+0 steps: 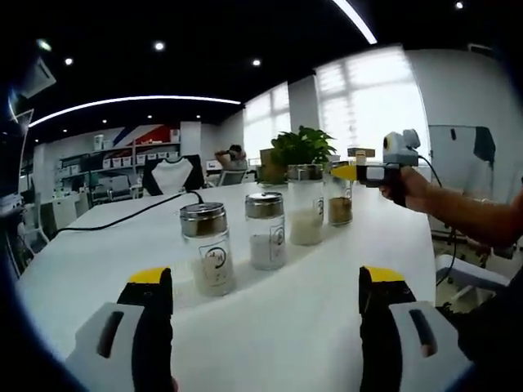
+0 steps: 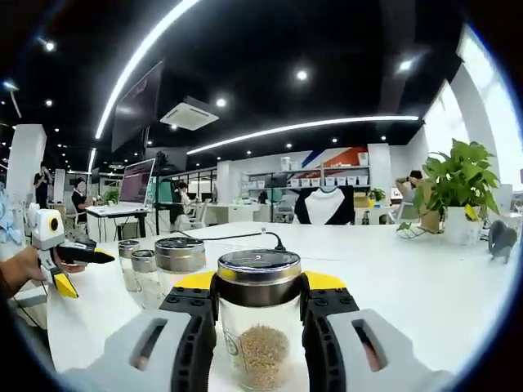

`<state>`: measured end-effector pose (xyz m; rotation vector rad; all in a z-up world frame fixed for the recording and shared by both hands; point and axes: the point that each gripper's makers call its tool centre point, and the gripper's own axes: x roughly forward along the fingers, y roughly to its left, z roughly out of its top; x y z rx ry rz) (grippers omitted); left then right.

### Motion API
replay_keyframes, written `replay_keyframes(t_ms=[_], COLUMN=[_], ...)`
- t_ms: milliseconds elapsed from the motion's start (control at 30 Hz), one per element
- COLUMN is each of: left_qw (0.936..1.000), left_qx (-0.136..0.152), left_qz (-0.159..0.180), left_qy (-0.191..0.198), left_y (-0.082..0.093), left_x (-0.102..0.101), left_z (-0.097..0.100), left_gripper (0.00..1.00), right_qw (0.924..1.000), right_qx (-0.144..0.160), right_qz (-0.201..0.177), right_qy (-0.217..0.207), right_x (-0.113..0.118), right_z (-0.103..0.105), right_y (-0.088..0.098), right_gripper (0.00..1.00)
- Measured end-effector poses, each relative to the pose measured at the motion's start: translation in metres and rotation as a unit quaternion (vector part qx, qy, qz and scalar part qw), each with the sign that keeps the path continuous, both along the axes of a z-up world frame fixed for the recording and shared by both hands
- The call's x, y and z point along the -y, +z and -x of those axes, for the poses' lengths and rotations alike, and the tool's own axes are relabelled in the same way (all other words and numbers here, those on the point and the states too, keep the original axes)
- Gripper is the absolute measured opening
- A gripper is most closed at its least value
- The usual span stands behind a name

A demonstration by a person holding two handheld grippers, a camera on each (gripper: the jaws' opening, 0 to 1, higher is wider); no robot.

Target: Rotate the seasoning bottle until the label or dispensing opening points toward the visible target arrow and the bottle remains upright within the marked orientation range

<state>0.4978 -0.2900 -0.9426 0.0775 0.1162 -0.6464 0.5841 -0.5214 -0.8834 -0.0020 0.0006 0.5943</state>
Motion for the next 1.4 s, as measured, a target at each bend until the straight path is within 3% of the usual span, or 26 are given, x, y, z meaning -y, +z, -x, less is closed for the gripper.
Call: replay_keyframes(t_ms=[700, 1300, 1400], left_qw=[1.0, 1.0, 1.0], left_qx=[0.0, -0.002, -0.003], left_qz=[-0.005, -0.004, -0.003], left_qy=[0.001, 0.0, -0.001], left_y=[-0.001, -0.002, -0.003], left_x=[-0.001, -0.001, 0.0], left_z=[0.0, 0.0, 0.0], left_gripper=[1.0, 1.0, 1.0], right_qw=[0.9987, 0.9917, 0.9896], right_qx=[-0.001, -0.004, -0.009], right_qz=[0.005, 0.018, 0.059], right_qy=[0.052, 0.127, 0.131], right_x=[-0.006, -0.009, -0.008], right_z=[-0.005, -0.005, -0.004], right_y=[-0.004, -0.005, -0.014], right_gripper=[0.37, 0.37, 0.38])
